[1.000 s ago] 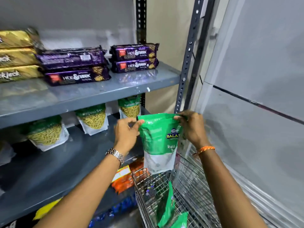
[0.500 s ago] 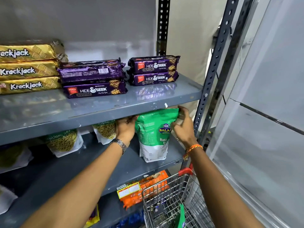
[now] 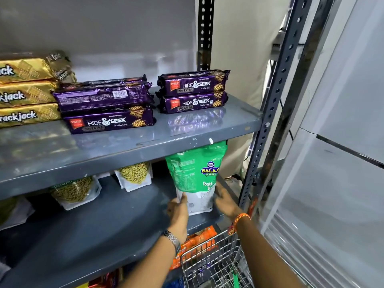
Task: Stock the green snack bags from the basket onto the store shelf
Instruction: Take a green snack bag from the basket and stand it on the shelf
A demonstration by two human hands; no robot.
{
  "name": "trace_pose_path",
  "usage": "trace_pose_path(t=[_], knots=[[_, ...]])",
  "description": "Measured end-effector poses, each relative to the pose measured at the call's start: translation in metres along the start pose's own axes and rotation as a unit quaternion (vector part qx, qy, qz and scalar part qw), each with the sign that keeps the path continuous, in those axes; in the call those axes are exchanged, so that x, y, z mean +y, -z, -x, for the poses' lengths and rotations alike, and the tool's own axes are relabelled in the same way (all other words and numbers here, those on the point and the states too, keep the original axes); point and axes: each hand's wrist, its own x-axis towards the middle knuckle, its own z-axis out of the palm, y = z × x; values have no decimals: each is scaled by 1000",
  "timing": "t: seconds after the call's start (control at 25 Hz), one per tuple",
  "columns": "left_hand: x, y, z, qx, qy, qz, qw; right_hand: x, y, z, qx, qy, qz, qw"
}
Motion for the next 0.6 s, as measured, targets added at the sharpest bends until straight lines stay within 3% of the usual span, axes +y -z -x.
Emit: trace_pose_path(t=[0.12,0.24,0.32,0.48,0.6], knots=[[-6,-10,8,-34,19,27,999,5,-2,7,16,-11,-7,1000],[4,-6,2,-85,14,146,985,14,-4,23,64,-14,-19,998],[12,-6,-3,-64,9,199,978,16,-6,34,52,-16,-21,998],[12,-15,-11,-77,7,136,988,5,-31,46,19,27,0,999],[19,-18,-25,-136,10,102,985,12,-54,53,49,3,13,999]])
